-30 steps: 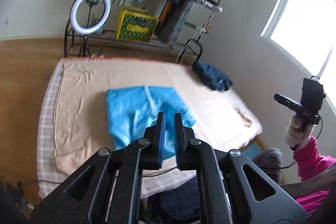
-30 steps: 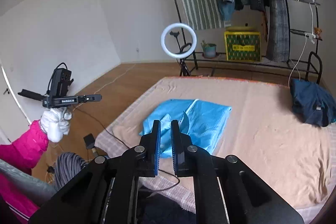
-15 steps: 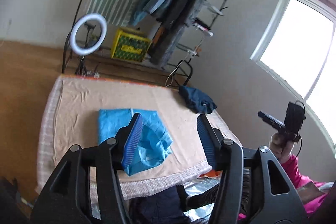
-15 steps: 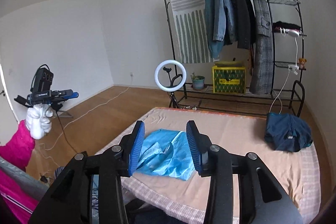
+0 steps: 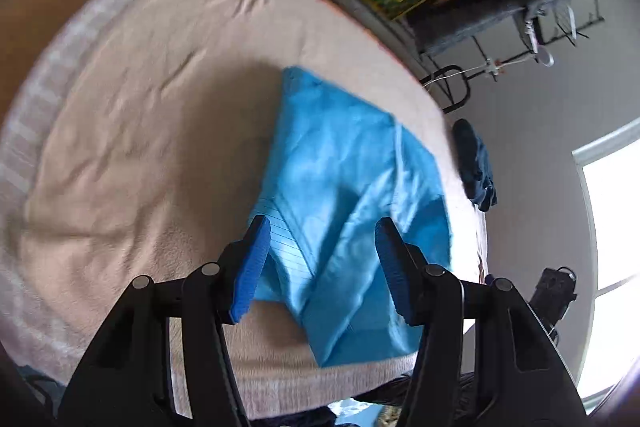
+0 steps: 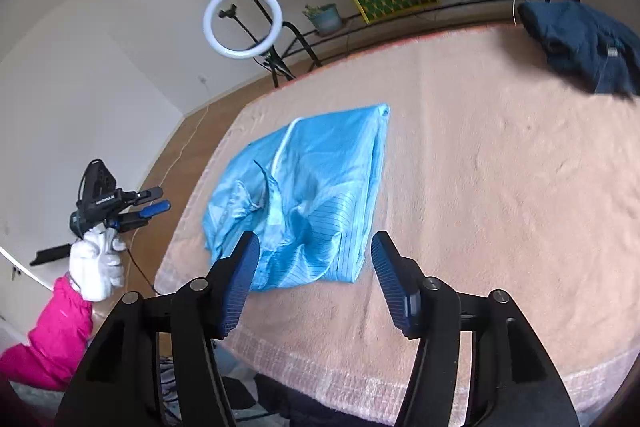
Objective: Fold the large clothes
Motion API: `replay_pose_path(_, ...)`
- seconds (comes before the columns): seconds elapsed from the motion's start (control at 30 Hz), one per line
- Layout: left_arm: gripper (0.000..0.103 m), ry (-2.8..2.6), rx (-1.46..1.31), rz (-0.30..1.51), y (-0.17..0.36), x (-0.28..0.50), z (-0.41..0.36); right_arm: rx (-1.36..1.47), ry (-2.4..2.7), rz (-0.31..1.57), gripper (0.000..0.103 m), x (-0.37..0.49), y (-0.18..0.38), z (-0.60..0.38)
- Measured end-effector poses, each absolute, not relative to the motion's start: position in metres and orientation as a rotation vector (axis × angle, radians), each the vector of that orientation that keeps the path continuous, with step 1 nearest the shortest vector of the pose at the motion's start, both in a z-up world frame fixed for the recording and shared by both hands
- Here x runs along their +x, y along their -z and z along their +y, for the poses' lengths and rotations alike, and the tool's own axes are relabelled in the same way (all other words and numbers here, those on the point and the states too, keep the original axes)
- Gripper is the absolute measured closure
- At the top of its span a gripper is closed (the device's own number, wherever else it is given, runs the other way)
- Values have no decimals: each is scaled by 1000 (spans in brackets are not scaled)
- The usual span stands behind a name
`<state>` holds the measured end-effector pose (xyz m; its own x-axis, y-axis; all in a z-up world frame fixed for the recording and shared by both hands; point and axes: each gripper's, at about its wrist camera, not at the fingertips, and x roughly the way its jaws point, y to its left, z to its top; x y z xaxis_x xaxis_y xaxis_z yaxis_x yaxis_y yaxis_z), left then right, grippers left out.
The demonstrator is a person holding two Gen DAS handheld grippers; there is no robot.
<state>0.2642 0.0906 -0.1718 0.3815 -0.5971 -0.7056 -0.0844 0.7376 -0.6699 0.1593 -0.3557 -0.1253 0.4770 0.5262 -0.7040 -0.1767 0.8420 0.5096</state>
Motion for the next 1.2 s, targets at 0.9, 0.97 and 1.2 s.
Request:
replay_pose_path(0.9, 70, 439, -468, 1099, 161, 211, 52, 675, -573, 1126, 80, 208, 220, -345)
replay_pose_path(0.97, 70, 513, -474, 1105, 159, 202, 34, 689, -588, 1155, 87, 210, 226, -339)
replay_pose_path(1.2, 70, 601, -352, 1249, 193, 194, -28, 883, -607, 1142, 98, 212, 244, -347)
